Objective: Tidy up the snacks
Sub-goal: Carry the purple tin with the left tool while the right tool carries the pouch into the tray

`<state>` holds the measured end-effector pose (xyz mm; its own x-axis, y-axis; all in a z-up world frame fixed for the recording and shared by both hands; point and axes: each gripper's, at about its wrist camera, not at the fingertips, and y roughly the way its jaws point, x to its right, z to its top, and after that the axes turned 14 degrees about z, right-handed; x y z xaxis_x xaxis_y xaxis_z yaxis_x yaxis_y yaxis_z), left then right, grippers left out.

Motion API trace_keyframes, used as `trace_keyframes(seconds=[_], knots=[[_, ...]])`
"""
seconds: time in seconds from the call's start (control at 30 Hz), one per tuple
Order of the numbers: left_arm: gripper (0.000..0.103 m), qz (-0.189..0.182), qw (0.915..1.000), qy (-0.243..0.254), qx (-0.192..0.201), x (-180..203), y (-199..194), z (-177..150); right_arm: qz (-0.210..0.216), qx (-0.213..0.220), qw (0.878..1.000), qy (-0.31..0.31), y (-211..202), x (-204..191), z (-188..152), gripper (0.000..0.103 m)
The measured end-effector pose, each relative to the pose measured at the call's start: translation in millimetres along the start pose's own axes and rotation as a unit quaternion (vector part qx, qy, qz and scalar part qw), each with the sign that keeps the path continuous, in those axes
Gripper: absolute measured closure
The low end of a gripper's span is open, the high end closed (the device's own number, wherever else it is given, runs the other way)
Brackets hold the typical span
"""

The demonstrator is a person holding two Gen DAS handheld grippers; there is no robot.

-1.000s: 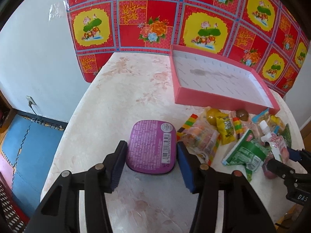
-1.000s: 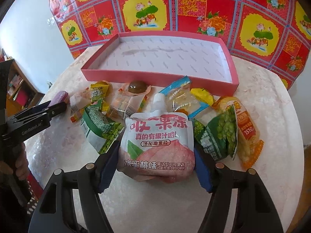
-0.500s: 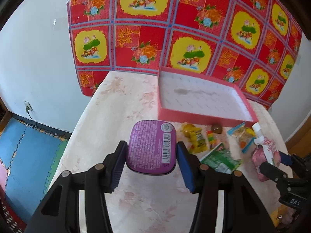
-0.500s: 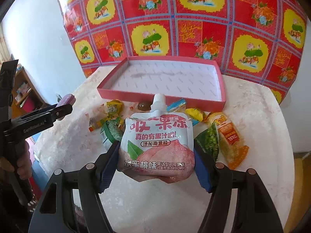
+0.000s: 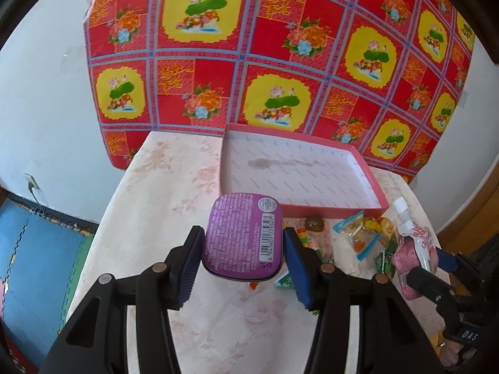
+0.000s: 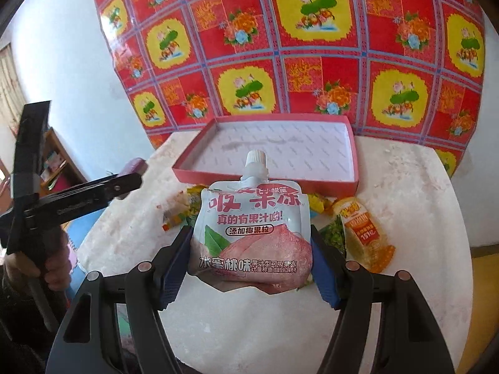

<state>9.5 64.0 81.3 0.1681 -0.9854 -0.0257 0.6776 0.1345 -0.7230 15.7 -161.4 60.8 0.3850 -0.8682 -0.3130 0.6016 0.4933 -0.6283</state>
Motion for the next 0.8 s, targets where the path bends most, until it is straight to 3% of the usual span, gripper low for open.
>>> trace_keyframes(seconds=[0.2, 0.8], knots=[[0.049, -0.010, 0.9999, 0.011, 0.001, 12.0, 6.7, 11.9, 0.008, 0.009, 1.000, 0.008, 0.4, 0.3, 11.1, 0.032], [0.049, -0.021, 0.9989, 0.038, 0.014, 51.5, 34.6, 70.0, -0.027, -0.004, 1.000, -0.003, 22.7, 22.6, 73.2, 0.032]])
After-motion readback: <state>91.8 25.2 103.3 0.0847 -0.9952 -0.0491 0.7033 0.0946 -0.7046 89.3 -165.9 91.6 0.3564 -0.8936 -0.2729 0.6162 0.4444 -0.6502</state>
